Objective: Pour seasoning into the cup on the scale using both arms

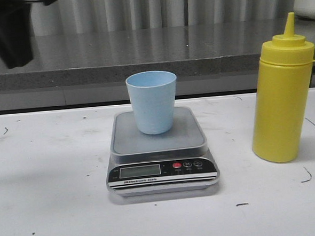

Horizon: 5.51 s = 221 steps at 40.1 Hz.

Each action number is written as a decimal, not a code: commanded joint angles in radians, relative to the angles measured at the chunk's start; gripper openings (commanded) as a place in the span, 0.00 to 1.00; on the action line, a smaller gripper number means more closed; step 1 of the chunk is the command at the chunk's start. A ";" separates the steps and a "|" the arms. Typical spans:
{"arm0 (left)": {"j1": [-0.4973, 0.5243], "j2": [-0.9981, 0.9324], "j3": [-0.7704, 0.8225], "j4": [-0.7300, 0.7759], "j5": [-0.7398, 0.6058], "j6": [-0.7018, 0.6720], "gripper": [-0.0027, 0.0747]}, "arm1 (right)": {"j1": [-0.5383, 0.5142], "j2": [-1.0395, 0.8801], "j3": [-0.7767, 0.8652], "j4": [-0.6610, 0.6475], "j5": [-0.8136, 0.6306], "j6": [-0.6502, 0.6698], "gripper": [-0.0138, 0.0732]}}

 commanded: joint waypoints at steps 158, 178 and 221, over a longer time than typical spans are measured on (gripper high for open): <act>0.189 -1.170 0.995 -0.028 -1.110 -0.033 0.01 | 0.289 1.426 0.274 0.036 -1.663 0.141 0.86; 0.189 -1.170 0.995 -0.028 -1.110 -0.033 0.01 | 0.289 1.496 0.171 0.037 -1.663 0.141 0.86; 0.189 -1.170 0.995 -0.028 -1.110 -0.033 0.01 | 0.289 1.283 0.080 0.037 -1.572 -0.210 0.38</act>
